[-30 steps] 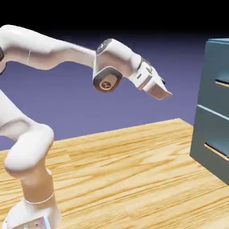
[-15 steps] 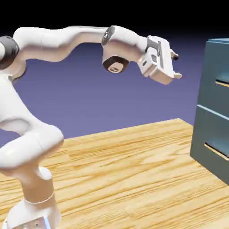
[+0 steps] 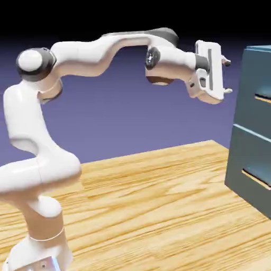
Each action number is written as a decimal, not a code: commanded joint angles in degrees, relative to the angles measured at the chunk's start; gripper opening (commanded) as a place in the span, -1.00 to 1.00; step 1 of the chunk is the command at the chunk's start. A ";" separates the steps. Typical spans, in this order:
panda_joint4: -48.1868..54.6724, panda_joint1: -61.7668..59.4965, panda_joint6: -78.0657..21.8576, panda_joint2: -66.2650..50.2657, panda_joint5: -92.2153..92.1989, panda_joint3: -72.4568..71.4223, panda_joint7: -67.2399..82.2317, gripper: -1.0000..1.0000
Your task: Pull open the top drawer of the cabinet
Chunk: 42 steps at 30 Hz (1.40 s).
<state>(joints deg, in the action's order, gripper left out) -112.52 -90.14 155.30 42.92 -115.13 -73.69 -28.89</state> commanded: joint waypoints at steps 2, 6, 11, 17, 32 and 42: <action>2.10 -3.93 -0.81 0.44 -4.99 -3.19 0.59 0.00; 6.30 -11.80 -2.43 1.33 -14.95 -9.57 1.76 0.00; 11.54 -21.63 -4.45 2.44 -27.41 -17.55 3.23 0.00; 16.67 -31.24 -6.43 3.53 -39.60 -25.34 4.67 0.00; 18.17 -32.41 -6.27 4.79 -39.50 -25.68 3.32 -1.00; -1.84 -12.57 -11.06 -1.19 -39.66 -11.33 9.77 -1.00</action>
<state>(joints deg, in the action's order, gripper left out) -114.35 -102.71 144.22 41.74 -154.86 -85.02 -19.05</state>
